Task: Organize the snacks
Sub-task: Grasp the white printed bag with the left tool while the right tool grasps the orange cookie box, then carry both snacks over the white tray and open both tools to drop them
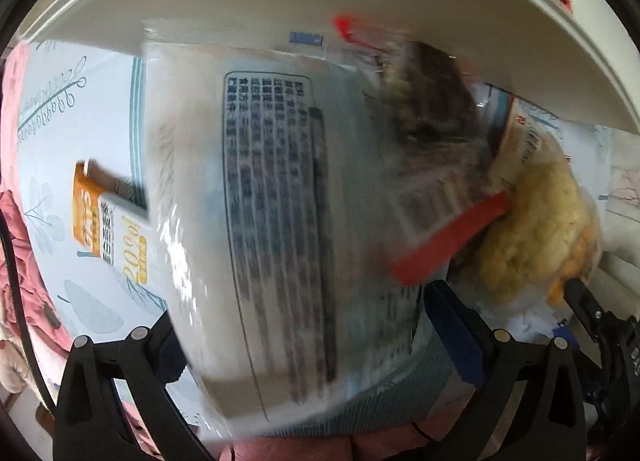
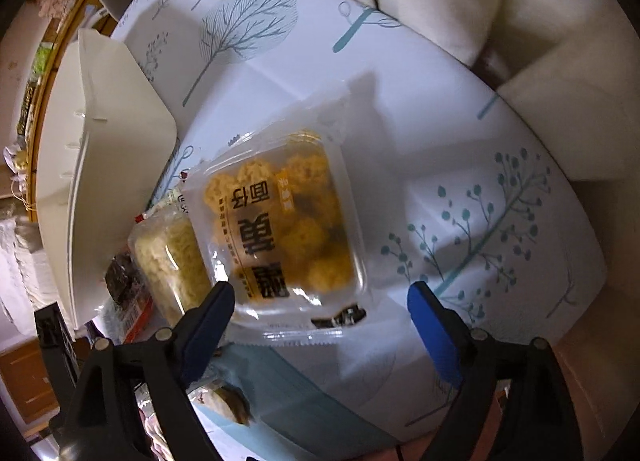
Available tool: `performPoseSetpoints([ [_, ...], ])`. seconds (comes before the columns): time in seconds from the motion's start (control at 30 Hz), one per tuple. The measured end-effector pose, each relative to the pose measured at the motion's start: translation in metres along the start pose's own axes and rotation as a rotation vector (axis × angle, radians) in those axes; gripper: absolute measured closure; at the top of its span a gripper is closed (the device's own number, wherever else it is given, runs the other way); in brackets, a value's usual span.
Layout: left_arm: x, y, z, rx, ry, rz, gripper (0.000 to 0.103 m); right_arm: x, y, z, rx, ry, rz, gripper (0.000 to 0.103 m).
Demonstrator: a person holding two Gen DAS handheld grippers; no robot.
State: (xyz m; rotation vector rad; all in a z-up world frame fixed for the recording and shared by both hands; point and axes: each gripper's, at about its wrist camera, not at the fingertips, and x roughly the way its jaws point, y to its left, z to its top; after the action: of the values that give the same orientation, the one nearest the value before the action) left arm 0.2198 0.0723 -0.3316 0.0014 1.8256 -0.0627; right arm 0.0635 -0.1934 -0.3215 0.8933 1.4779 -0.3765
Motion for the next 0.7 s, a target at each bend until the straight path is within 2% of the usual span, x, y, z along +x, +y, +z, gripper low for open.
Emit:
performPoseSetpoints([
  [0.37,0.003,-0.013,0.01,-0.025,-0.043,0.061,0.0,0.016,0.045,0.024,-0.148,0.004,-0.055,0.008],
  [0.47,0.002,-0.019,0.004,-0.026,-0.06,0.064,0.0,0.021,0.057,0.022,-0.186,0.001,-0.105,0.008],
  [0.7,0.006,-0.034,-0.022,0.01,-0.105,0.078,0.0,0.034,0.078,0.029,-0.248,0.033,-0.14,0.008],
])
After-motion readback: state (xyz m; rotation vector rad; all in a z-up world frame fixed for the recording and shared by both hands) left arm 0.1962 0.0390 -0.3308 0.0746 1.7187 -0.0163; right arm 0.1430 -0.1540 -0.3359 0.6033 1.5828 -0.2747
